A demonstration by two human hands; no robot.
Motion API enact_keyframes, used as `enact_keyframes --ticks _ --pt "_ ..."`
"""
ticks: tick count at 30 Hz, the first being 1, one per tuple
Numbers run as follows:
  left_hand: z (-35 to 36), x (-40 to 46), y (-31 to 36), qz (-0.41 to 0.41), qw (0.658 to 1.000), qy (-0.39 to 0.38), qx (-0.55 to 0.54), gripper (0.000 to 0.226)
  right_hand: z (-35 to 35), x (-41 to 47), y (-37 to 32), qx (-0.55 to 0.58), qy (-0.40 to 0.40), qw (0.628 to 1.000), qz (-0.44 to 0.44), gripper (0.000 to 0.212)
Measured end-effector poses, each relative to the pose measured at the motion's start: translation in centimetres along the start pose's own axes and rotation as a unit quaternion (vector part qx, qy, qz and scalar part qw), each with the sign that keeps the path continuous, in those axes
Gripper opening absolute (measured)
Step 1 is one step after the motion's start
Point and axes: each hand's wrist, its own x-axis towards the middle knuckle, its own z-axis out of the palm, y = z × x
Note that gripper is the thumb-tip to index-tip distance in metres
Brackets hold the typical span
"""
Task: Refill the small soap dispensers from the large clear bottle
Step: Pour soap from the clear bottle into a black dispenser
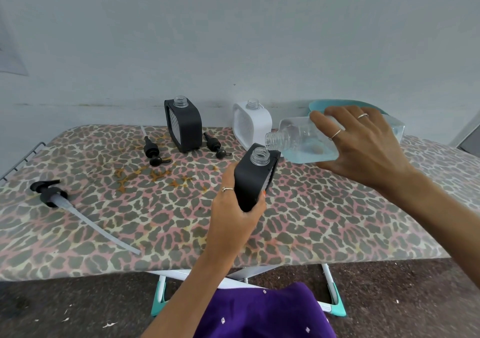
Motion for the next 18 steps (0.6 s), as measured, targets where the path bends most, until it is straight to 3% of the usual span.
enact_keyframes --ticks 18 --pt "-0.07 0.03 0.21 0.0 1.0 0.004 -0.009 0.059 0.08 0.23 0.18 -0.007 0.009 1.0 -0.002 0.08"
